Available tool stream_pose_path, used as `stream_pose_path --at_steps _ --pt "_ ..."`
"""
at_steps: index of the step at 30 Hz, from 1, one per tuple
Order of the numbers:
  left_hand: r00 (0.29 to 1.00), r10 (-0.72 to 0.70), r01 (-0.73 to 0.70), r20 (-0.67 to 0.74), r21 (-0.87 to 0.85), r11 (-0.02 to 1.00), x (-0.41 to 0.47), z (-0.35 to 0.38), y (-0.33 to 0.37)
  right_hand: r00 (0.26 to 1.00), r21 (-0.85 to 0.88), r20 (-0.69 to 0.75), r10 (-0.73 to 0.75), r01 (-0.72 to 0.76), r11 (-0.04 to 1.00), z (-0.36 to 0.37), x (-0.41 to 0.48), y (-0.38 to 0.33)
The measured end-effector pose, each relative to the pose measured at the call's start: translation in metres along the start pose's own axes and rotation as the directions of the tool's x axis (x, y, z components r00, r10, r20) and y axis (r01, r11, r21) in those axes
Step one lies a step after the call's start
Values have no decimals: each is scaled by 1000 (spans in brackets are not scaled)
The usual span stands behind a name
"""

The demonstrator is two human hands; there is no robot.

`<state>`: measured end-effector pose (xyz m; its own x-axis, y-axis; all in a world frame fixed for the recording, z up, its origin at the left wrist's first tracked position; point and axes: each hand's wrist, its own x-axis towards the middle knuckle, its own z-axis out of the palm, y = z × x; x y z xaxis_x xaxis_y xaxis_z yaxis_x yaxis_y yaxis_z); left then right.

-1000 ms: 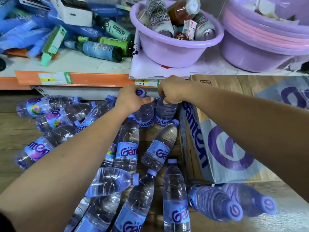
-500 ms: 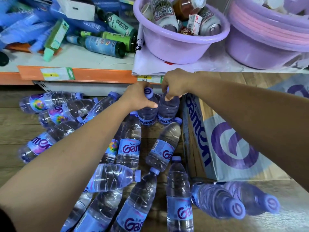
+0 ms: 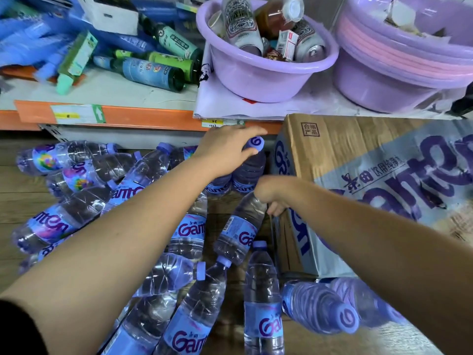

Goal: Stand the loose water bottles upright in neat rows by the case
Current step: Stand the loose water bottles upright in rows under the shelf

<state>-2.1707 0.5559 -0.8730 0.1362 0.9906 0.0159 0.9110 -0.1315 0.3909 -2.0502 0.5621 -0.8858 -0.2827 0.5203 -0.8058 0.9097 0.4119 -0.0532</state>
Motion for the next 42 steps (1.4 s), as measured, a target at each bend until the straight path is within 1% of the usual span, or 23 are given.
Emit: stream_pose_path --at_steps 2,4,6,7,10,13,16,18,19,21,24,27,30,32,34,37,40,42 --pt "1000 11 -10 -27 18 1000 2 0 0 999 -157 2 38 -38 987 19 6 -14" --pt "1000 14 -13 -24 8 1000 4 1 -1 999 -352 -34 39 -49 935 31 19 -18" --pt "1000 17 -17 -6 -9 1000 5 1 -2 999 -428 -23 48 -53 902 31 27 -16" --pt "1000 19 -19 -4 -13 1000 5 1 -3 998 -428 -29 56 -63 902 29 28 -15" --pt "1000 22 -22 -18 1 1000 5 2 -4 996 -489 -87 7 -49 871 28 37 -15" --pt "1000 25 -25 -6 19 1000 4 3 -4 990 -647 -109 -95 2 763 45 43 -20" --pt "1000 4 -5 16 25 1000 6 1 -2 979 -788 -64 -192 69 612 54 45 -20" --pt "999 -6 5 37 27 1000 8 1 -1 963 -840 -48 -265 104 532 49 42 -20" --pt "999 -6 4 50 36 999 9 1 0 954 -847 -55 -294 111 521 45 37 -20" --pt "998 13 -19 68 86 996 13 1 1 949 -808 -65 -310 132 574 38 21 -21" --pt "998 30 -40 61 164 986 19 2 5 963 -736 -23 -269 166 656 26 -10 -25" --pt "997 19 -32 73 181 983 31 -1 10 960 -742 -32 -279 164 650 14 -30 -27" --pt "997 12 -25 73 188 982 43 -1 16 939 -745 -28 -342 209 634 3 -42 -28" --pt "997 26 -39 71 197 980 51 3 21 935 -724 -41 -352 215 655 -2 -47 -22" --pt "997 24 -36 67 189 981 58 3 23 924 -632 -80 -373 242 736 -7 -50 -11" --pt "999 8 -16 47 189 982 63 4 23 903 -423 -167 -395 296 856 -14 -50 9" --pt "1000 -13 10 20 141 990 58 10 21 894 -315 -246 -376 293 903 -19 -45 22" --pt "998 -28 24 60 73 997 54 6 15 879 -274 -306 -366 287 918 -23 -41 25"
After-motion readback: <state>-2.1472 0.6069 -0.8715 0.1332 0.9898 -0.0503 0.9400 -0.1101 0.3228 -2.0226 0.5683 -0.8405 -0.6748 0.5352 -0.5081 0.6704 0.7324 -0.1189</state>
